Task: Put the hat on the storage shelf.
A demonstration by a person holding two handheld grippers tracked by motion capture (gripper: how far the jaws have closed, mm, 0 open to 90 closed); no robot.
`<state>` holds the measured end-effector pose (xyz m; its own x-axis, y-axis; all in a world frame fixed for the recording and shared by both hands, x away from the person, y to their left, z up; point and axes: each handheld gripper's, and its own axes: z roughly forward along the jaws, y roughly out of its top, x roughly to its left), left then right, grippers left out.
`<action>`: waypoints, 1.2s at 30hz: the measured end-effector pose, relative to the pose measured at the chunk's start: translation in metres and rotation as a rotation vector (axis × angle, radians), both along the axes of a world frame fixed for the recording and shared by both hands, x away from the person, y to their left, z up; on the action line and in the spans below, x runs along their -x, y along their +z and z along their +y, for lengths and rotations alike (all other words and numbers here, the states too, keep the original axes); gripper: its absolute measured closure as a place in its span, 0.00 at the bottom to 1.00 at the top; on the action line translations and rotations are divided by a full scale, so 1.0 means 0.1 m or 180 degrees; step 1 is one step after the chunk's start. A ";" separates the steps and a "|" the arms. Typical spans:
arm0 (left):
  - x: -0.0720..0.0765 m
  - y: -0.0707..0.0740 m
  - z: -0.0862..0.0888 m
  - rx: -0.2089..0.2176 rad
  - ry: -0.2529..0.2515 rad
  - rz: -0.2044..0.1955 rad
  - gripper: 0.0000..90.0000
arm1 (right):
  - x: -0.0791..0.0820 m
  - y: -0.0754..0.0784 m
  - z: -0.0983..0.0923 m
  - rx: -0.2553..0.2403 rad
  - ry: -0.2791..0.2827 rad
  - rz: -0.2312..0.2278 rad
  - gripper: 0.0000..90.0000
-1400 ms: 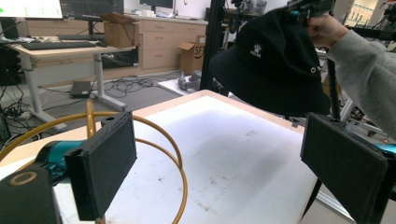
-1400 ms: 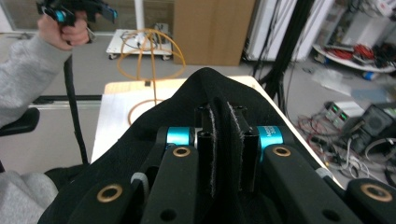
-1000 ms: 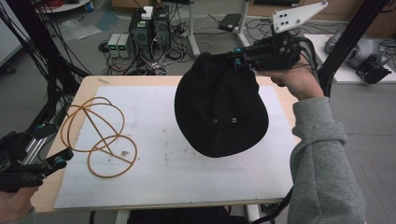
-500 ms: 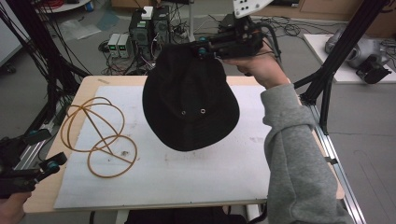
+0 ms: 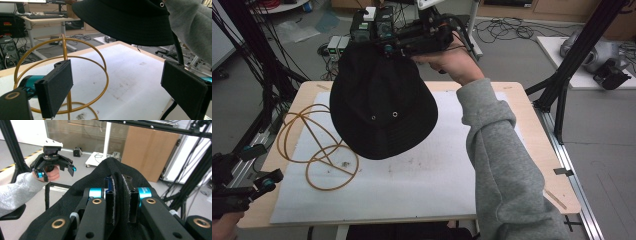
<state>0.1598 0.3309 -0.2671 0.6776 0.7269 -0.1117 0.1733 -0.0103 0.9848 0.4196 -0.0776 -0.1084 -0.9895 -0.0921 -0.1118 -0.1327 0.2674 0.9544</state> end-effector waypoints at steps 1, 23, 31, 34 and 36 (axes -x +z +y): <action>0.01 0.00 0.00 0.0002 0.0003 -0.0003 0.12 | 0.00 0.01 0.04 -0.0005 0.0024 0.0008 0.92; 0.11 0.07 0.03 0.0024 -0.0015 -0.0091 0.12 | 0.03 0.00 1.00 -0.0126 0.0310 0.0123 0.92; 0.13 0.08 0.04 0.0041 -0.0014 -0.0106 0.12 | 0.02 -0.12 1.30 -0.0134 0.0371 0.0171 0.92; 0.13 0.08 0.05 0.0049 -0.0016 -0.0113 0.12 | 0.01 -0.20 1.41 -0.0133 0.0384 0.0197 0.92; 0.13 0.08 0.04 0.0053 -0.0012 -0.0109 0.12 | 0.02 -0.26 1.48 -0.0104 0.0387 0.0219 0.92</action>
